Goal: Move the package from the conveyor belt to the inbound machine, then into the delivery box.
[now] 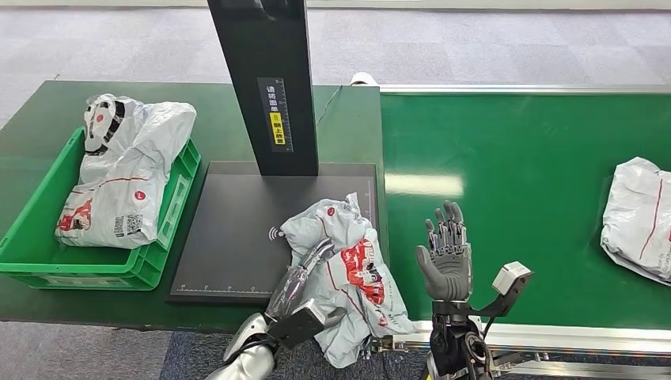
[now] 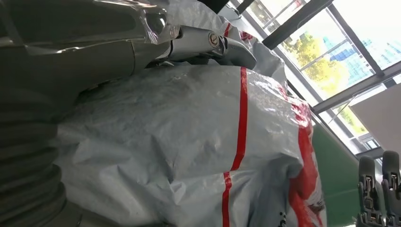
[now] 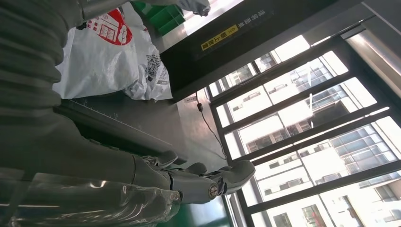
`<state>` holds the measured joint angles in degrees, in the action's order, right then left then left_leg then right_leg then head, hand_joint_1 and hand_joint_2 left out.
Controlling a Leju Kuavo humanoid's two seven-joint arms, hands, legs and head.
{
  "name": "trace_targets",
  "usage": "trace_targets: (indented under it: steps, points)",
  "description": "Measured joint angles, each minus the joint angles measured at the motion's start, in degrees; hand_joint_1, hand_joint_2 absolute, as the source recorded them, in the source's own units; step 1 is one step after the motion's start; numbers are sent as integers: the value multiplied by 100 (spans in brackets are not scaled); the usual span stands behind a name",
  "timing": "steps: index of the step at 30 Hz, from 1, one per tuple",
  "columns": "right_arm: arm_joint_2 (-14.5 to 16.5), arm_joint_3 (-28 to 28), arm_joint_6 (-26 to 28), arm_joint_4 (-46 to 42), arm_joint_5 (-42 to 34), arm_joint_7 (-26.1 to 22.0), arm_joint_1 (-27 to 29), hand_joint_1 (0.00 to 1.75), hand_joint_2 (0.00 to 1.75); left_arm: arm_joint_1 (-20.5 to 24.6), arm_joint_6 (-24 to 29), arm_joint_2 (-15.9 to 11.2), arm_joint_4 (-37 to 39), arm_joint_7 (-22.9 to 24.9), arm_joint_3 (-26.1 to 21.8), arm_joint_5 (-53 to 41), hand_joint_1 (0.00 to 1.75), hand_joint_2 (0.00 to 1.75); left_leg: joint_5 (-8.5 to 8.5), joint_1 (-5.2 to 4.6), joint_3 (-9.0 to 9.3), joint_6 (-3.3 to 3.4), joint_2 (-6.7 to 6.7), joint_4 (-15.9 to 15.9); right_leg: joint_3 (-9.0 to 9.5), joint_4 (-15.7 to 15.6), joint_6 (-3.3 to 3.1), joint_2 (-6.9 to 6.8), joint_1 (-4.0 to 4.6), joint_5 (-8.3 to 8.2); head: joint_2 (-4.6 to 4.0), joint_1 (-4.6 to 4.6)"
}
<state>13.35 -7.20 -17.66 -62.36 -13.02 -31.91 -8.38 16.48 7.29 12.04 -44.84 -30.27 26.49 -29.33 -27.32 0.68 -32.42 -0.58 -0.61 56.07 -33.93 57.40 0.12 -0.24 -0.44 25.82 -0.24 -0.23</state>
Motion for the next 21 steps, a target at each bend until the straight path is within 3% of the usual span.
trace_targets:
  steps: [3, 4, 7, 8, 13, 21]
  points:
    - [-3, -9, -2, 30, -41, -3, 0, 0, 175, 127, 3, 45, 284, -77, 9, 4, 0, 175, 0, 0, 3, 0, 0, 0, 5, 0, 0, -1, -1, 0, 0, 1]
    - [-4, -13, -4, 37, -50, -5, 0, 0, 175, 166, 3, 60, 366, -101, 12, 4, 12, 175, 0, -1, 5, 0, 0, 0, 7, 0, 0, -1, -1, 0, 0, 0]
    - [-15, -23, -16, 59, -77, -26, 0, 0, 175, 278, -2, 93, 585, -184, 15, 20, 117, 175, 0, -1, 9, 1, 0, 0, 12, 0, 0, -1, -2, 0, 0, -1]
    - [-20, -25, -19, 67, -85, -37, 1, 0, 175, 313, -6, 102, 648, -211, 15, 38, 144, 175, 1, -2, 10, 1, 0, 0, 13, 0, 0, -2, -2, 0, 0, -1]
    - [-56, -38, -24, 96, -126, -78, 2, 0, 175, 460, -12, 138, 907, -313, 14, 150, 168, 175, 1, -3, 20, 1, -2, 0, 26, 0, 0, -4, -3, 0, 0, 1]
    - [-91, -66, 4, 88, -143, -66, 67, 0, 175, 472, 230, 127, 922, -675, -106, 599, 171, 175, 0, -3, 34, 1, -1, -1, 38, 0, 1, -2, -4, 0, 0, 0]
